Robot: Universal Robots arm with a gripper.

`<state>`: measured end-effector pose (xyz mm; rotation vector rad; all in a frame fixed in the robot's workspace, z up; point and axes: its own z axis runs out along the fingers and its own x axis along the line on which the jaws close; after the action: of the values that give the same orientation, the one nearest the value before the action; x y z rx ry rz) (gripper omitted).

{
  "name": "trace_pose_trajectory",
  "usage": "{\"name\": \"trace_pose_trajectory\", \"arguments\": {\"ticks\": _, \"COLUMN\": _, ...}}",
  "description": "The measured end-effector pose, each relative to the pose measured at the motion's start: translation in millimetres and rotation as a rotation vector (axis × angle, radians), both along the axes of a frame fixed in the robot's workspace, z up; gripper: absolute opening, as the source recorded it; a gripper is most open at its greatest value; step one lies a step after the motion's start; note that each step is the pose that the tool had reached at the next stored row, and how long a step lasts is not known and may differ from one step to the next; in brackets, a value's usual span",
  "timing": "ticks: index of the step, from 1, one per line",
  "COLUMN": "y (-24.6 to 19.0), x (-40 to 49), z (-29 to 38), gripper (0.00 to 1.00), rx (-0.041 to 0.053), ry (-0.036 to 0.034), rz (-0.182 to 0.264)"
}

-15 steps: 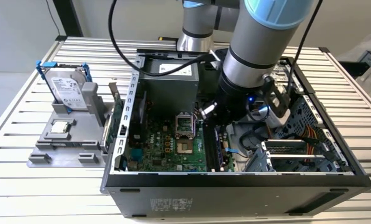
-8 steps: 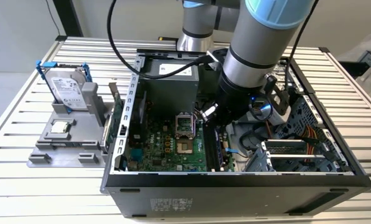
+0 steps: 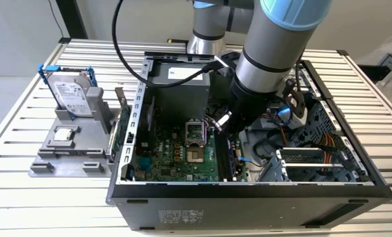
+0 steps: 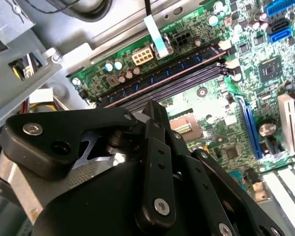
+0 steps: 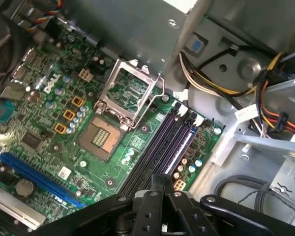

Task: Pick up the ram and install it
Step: 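Press down the ram until it locks into place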

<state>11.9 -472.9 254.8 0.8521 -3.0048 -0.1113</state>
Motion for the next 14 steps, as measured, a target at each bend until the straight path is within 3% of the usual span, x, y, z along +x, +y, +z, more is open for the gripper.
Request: {"name": "trace_pose_trajectory", "arguments": {"ticks": 14, "y": 0.0, "x": 0.0, "z": 0.0, "gripper": 0.00, "rx": -0.0008, "ry": 0.0001, "rz": 0.235}}
